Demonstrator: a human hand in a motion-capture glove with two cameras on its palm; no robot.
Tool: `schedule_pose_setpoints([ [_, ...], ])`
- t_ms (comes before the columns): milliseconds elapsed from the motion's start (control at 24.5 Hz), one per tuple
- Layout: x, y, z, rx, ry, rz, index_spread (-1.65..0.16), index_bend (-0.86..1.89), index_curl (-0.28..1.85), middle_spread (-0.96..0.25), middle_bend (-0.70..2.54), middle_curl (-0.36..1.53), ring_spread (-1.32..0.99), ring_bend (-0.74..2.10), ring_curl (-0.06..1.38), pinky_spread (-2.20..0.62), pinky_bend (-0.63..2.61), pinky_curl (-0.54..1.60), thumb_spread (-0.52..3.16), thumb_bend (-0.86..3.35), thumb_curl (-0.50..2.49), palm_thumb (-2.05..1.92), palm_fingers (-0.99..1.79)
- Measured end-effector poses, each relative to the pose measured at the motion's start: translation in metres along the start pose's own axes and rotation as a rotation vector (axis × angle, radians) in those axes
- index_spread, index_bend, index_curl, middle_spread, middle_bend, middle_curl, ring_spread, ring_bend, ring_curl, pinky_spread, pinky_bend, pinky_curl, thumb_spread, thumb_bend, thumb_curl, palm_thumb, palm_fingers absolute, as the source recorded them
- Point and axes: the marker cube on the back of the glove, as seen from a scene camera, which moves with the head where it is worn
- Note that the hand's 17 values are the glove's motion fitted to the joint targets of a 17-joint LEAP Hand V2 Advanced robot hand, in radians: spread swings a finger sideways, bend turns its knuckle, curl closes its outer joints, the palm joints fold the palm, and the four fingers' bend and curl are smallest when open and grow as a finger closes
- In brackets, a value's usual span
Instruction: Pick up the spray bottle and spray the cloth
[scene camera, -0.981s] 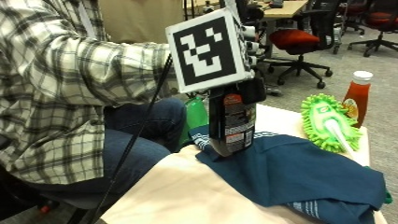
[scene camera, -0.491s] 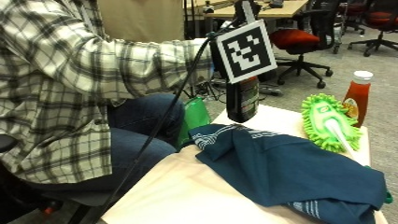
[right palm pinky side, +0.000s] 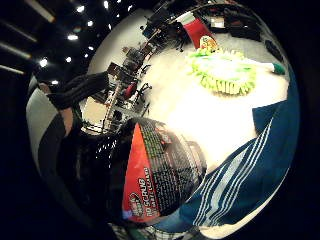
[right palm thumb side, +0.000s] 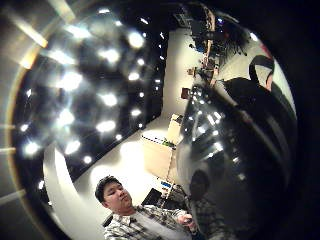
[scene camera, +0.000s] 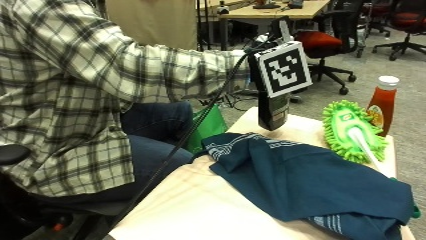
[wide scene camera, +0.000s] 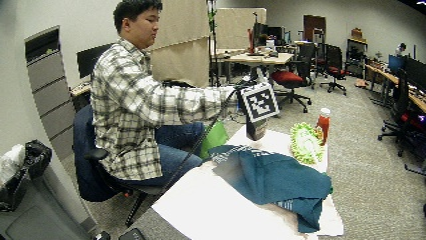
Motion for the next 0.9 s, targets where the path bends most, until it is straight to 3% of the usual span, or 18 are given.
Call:
schedule_pose_setpoints([
  [899,0.043,-0.008,0.006,0.052,0.032,0.068,-0.22,0.33,0.61,-0.13,0.63,0.54,-0.2,0.57,0.49,-0.09,0.33,0.42,0.26,-0.03,0.81,1.07,1.25],
])
